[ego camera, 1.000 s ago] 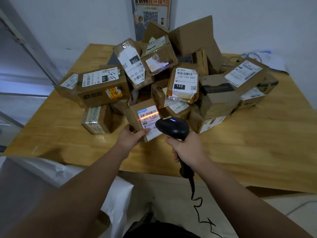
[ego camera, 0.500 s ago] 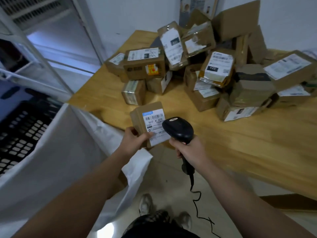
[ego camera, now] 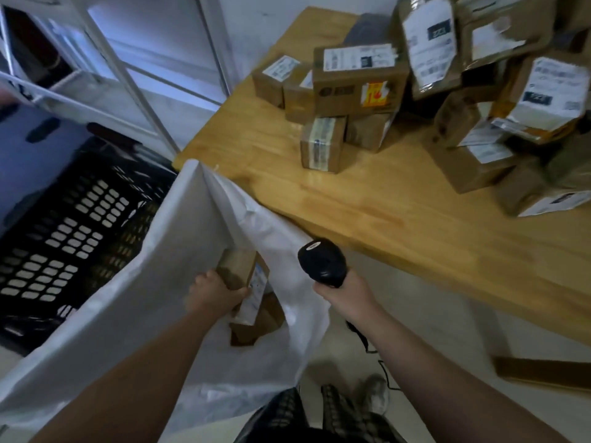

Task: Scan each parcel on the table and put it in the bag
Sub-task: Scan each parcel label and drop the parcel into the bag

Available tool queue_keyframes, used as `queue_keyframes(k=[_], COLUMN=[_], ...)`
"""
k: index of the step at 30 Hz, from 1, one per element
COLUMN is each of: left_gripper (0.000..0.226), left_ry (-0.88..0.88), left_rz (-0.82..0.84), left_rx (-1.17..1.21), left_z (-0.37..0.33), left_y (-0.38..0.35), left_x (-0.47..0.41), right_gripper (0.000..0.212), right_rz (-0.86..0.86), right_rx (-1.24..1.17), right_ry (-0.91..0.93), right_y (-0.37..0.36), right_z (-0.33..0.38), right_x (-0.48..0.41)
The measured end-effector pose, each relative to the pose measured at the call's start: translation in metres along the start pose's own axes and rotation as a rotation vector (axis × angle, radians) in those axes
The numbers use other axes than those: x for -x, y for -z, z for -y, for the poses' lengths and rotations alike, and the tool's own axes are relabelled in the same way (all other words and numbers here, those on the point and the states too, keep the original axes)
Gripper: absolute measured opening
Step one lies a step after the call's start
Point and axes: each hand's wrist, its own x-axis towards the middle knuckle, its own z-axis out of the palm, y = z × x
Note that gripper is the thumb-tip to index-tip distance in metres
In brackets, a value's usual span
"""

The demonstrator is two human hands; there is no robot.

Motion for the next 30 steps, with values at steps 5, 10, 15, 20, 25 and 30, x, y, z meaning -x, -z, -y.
queue_keyframes(k=[5, 10, 15, 20, 25, 30], left_gripper=[0.075, 0.053, 0.048, 0.044, 0.045, 0.047], left_ry=[-0.075, -0.165, -0.356, -0.552, -0.732, -0.849], left_rz=[0.002, -0.021, -0.009, -0.022, 0.000, -0.010], left_rx=[-0.036, 0.119, 0.301, 0.371, 0.389, 0.408], left_z=[0.010, -0.008, -0.040, -0.092, -0.159, -0.238], left_y=[-0.017, -0.012, 0.004, 0.025, 0.039, 0.036], left_x=[-0.033, -0.033, -0.010, 0.020, 0.047, 0.077], right_gripper=[0.021, 0.027, 0.013, 0.021, 0.032, 0.017], right_rz=[-0.025, -0.104, -0.171, -0.252, -0.419, -0.540], right_rx=[0.061, 0.056, 0.026, -0.064, -0.133, -0.172], right_ry=[-0.026, -0.045, -0.031, 0.011, 0.030, 0.076], right_y=[-0.041, -0.042, -0.020, 0.020, 0.078, 0.157], right_z=[-0.007, -0.006, 0.010, 0.023, 0.026, 0.027], right_x=[-0.018, -0.026, -0.018, 0.000, 0.017, 0.029])
